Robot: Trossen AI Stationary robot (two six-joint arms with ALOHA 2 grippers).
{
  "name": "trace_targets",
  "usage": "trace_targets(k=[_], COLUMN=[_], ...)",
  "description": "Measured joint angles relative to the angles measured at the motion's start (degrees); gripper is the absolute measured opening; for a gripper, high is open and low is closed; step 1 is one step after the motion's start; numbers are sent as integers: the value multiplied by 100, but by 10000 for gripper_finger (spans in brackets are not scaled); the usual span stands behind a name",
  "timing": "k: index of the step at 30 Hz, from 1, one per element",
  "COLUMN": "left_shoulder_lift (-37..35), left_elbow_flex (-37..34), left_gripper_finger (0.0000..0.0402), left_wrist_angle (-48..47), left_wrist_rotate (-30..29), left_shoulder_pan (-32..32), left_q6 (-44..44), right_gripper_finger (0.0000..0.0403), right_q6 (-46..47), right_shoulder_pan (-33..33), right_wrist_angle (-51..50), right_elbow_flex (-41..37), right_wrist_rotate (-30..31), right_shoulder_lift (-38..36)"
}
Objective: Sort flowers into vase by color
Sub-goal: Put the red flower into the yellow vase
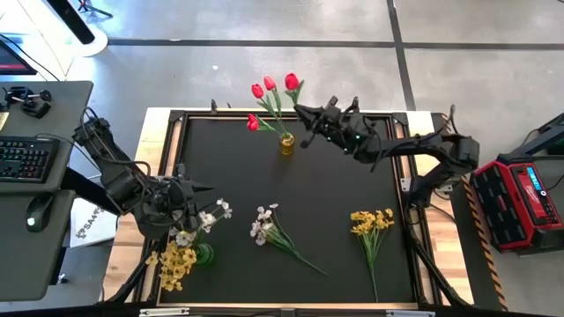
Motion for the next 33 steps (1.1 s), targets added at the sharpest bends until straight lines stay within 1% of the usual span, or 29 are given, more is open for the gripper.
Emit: trace_targets(k=[5, 9, 12, 16, 20, 24, 28, 33], left_shoulder_lift=[64, 121, 155, 174, 173, 172, 173, 172], left_elbow_flex=[0, 0, 0, 0, 0, 0, 0, 0], left_gripper_finger=[170, 170, 170, 170, 170, 170, 170, 170], left_wrist_angle=[0, 0, -2, -1, -1, 0, 5, 7], left_wrist_rotate=[-13, -25, -26, -27, -35, -44, -110, -122], left_shoulder_pan=[0, 0, 0, 2, 2, 2, 2, 2], left_q6=[-21, -21, -21, -19, -20, -19, -21, -23], right_gripper_finger=[0, 0, 0, 0, 0, 0, 0, 0], right_q6=[51, 421, 683, 709, 538, 182, -73, -22], right_shoulder_pan=[-294, -534, -643, -675, -658, -562, -463, -430], right_wrist_angle=[981, 1511, 1717, 1852, 1803, 1669, 1193, 633], right_elbow_flex=[0, 0, 0, 0, 0, 0, 0, 0], right_wrist_rotate=[-118, -222, -328, -352, -382, -676, -716, -712], right_shoulder_lift=[709, 1223, 1477, 1699, 1704, 1702, 1702, 1702])
